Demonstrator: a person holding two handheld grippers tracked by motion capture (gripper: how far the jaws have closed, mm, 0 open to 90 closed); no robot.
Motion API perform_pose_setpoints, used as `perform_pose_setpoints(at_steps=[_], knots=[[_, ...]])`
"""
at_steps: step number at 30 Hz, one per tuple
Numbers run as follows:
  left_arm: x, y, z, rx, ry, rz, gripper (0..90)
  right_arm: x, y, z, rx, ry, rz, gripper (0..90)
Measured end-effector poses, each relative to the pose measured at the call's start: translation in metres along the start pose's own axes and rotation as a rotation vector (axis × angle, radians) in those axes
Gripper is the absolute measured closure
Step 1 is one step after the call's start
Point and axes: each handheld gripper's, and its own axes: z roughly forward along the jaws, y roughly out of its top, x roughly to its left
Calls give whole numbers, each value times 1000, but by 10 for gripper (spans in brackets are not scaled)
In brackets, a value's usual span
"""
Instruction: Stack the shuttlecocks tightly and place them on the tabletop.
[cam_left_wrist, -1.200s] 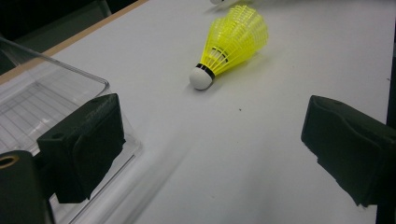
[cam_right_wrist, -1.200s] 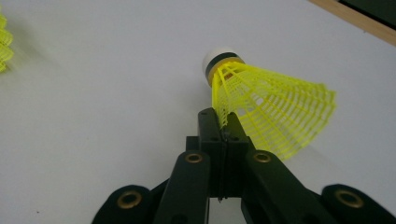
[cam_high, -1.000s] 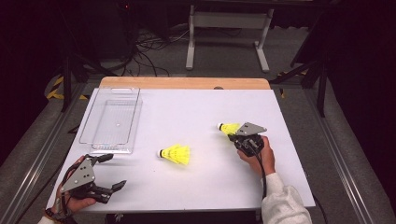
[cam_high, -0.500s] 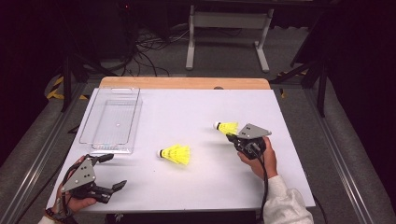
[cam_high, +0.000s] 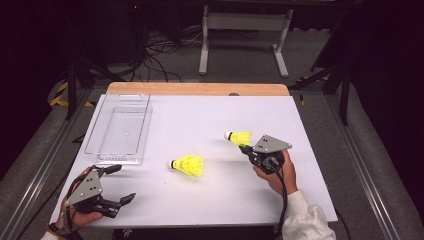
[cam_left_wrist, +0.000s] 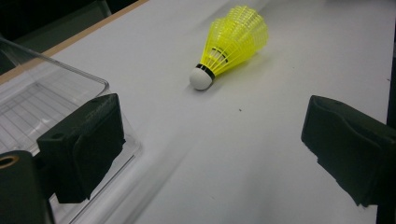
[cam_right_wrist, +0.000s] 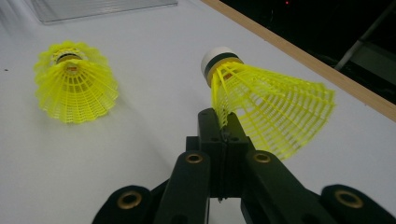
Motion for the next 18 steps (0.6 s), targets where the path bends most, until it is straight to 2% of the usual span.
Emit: perform_pose_setpoints(at_steps=[7,16,18], knots=[[0,0,-1,-1,2,0,68,12,4,-3,-10,38,-24,900],[0,0,-2,-4,4,-1,67,34,6,-3,5,96,-69,900],[-1,0,-2,-5,3,1,67,35,6,-3,4,105,-66,900]])
